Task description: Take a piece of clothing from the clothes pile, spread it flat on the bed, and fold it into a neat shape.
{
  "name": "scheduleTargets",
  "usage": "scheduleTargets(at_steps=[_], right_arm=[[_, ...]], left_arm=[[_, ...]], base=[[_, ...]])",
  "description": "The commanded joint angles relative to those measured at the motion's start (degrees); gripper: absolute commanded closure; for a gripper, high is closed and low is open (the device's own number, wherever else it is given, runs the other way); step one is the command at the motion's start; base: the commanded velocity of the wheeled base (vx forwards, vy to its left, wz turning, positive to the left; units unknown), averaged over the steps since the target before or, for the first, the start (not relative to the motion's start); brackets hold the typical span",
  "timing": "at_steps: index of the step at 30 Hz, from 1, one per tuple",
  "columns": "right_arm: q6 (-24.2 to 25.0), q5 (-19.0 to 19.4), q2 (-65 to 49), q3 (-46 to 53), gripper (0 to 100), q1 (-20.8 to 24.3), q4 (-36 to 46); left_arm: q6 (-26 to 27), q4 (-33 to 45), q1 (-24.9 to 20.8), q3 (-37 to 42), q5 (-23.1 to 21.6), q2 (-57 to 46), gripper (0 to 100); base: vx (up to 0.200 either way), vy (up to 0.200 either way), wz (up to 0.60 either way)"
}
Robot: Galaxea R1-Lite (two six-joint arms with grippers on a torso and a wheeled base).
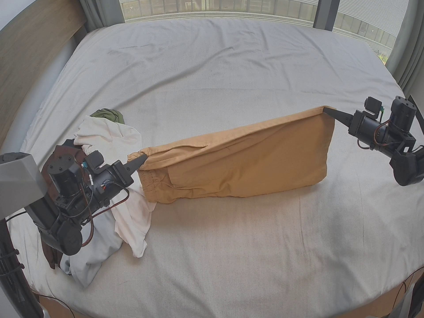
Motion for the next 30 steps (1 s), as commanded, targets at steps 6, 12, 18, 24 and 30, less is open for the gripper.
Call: scheduleTargets(at_steps=[6,12,18,24,30], right_arm=[[0.1,-0.2,7.5,-7.3,100,0.0,1.3],[0.0,-1.3,11.4,-11.6,100,0.8,1.3],[0.1,-1.6,14.1,-14.4,100,1.8,1.3],[0.1,-3.8,18.1,-19.4,100,2.1,1.4],[0.1,-4.1,19.5,-21.9,100,2.1,3.6]], left_arm=[[-0.5,0.0,-1.0,-6.6,4.7,7.9,100],[-3.7,0.0,-1.1,-8.4,6.2,8.4,100],[-3.8,-0.1,-1.3,-9.5,6.8,8.6,100],[-4.1,-0.1,-1.3,-11.5,9.4,9.5,100],[-4.2,-0.1,-1.3,-12.7,10.4,10.8,100]], base=[[0.000,0.000,0.00],[0.000,0.000,0.00],[0.000,0.000,0.00],[0.000,0.000,0.00],[0.000,0.000,0.00]])
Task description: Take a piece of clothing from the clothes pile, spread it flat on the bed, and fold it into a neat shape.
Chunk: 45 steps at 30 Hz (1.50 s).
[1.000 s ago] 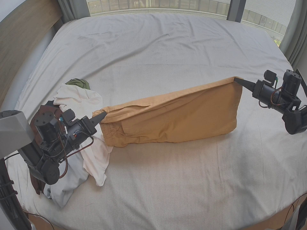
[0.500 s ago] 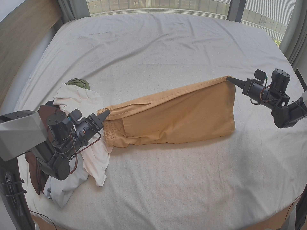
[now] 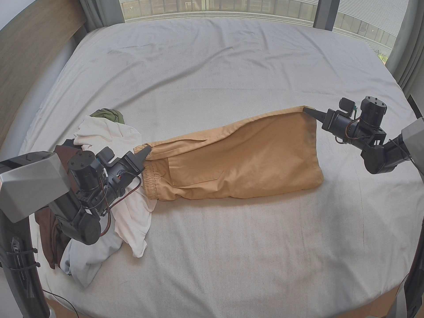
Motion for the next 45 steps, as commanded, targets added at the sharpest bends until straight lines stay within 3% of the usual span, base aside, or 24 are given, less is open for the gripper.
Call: scheduleTargets(at_steps=[1,12,13,14,15,20,23,31,37,40,41,45], right_arm=[[0.0,-0.1,2.5,-2.4,100,0.0,0.3],[0.0,-0.2,5.0,-5.6,100,0.0,0.5],[0.0,-0.2,5.1,-6.0,100,0.0,0.5],[0.0,-0.2,5.7,-6.8,100,0.0,0.5],[0.1,-0.2,6.0,-7.5,0,0.0,0.5],[0.3,-5.0,7.9,-12.3,0,0.1,0.0],[1.2,-7.0,7.3,-11.9,0,1.0,-0.6],[1.7,-7.0,-5.9,4.5,0,2.4,0.4],[2.0,-6.5,-18.0,27.0,0,3.6,-0.3],[2.0,-6.3,-18.7,30.4,0,3.6,-0.6],[2.0,-6.1,-18.6,34.5,0,3.4,-0.7],[1.4,-5.9,-18.4,36.8,0,3.6,-0.5]], left_arm=[[0.0,0.0,0.0,-0.8,0.7,1.4,100],[-0.2,0.0,0.1,-1.3,0.8,1.8,100],[-0.2,0.0,0.1,-1.3,0.8,1.8,0],[-0.2,0.0,0.1,-1.6,0.8,1.8,0],[-0.2,0.0,0.1,-1.7,0.8,1.8,0],[0.0,-0.1,0.7,-3.6,2.1,1.8,0],[-0.1,-0.1,0.8,-5.7,6.8,1.3,0],[-0.2,-0.1,-1.2,-1.3,6.1,-4.1,0],[0.5,-0.1,-3.2,9.0,-4.9,-13.5,0],[1.0,0.0,-2.7,11.1,-7.8,-15.4,0],[2.0,0.0,-2.4,14.0,-11.1,-17.3,0],[4.8,0.0,-2.8,16.4,-13.2,-18.2,0]], base=[[0.000,0.000,0.00],[0.000,0.000,0.00],[0.000,0.000,0.00],[0.000,0.000,0.00],[0.000,0.000,0.00],[0.000,0.000,0.00],[0.000,0.000,0.00],[0.000,0.000,0.00],[0.000,0.000,0.00],[0.000,0.000,0.00],[0.000,0.000,0.00],[0.000,0.000,0.00]])
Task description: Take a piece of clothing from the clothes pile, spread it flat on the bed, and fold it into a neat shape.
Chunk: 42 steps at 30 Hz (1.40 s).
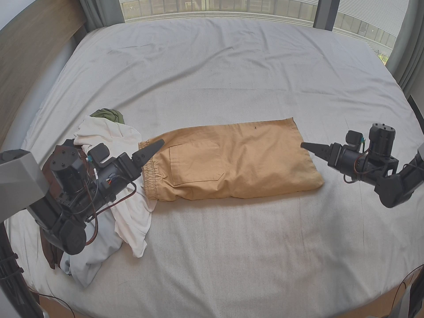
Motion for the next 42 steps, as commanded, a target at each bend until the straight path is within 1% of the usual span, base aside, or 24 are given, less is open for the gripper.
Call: scheduleTargets(at_steps=[1,4,8,18,27,35,38,41,42], right_arm=[[-0.4,0.5,-5.7,8.6,0,0.6,-0.1],[-0.6,0.5,-5.7,11.3,0,2.1,0.3],[-1.5,0.5,-5.2,13.4,0,2.9,0.3],[-2.1,0.2,1.8,12.9,0,3.0,-0.3],[-2.8,-0.1,10.2,12.3,0,3.0,-6.9],[-2.7,-0.4,13.3,10.1,0,3.0,-7.7],[-2.6,-1.7,16.2,8.0,0,2.9,-11.5],[-2.0,-5.5,21.5,5.7,0,3.1,-21.7],[-1.8,-5.6,22.1,5.6,0,3.2,-22.9]], left_arm=[[3.1,0.1,-0.6,7.1,-5.0,-7.6,0],[6.9,0.1,-0.8,7.7,-5.0,-6.2,0],[8.5,0.1,-0.8,7.7,-5.0,-4.7,0],[8.5,0.1,-0.6,7.5,-4.9,-4.7,0],[8.5,0.1,-0.5,7.3,-4.8,-3.8,0],[8.5,0.1,-0.5,7.2,-4.8,-3.9,0],[8.5,0.1,-0.5,7.2,-4.8,-3.9,0],[8.5,0.1,-0.4,7.1,-4.8,-3.9,0],[8.5,0.1,-0.4,7.1,-4.8,-3.9,0]], base=[[0.000,0.000,0.00],[0.000,0.000,0.00],[0.000,0.000,0.00],[0.000,0.000,0.00],[0.000,0.000,0.00],[0.000,0.000,0.00],[0.000,0.000,0.00],[0.000,0.000,0.00],[0.000,0.000,0.00]])
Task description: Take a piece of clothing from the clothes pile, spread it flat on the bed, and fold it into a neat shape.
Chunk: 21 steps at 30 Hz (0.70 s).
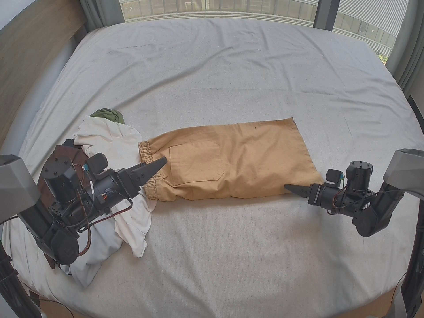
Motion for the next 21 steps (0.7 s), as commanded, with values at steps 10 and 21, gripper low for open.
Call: scheduleTargets(at_steps=[10,21], right_arm=[[6.0,-3.1,11.9,-5.2,0,2.1,-16.7],[6.1,-5.9,13.9,-6.7,0,3.6,-18.5]], left_arm=[[0.0,0.0,0.1,-0.1,0.0,0.0,0],[0.0,0.0,0.1,-0.1,0.0,0.0,0]], base=[[0.000,0.000,0.00],[0.000,0.000,0.00]])
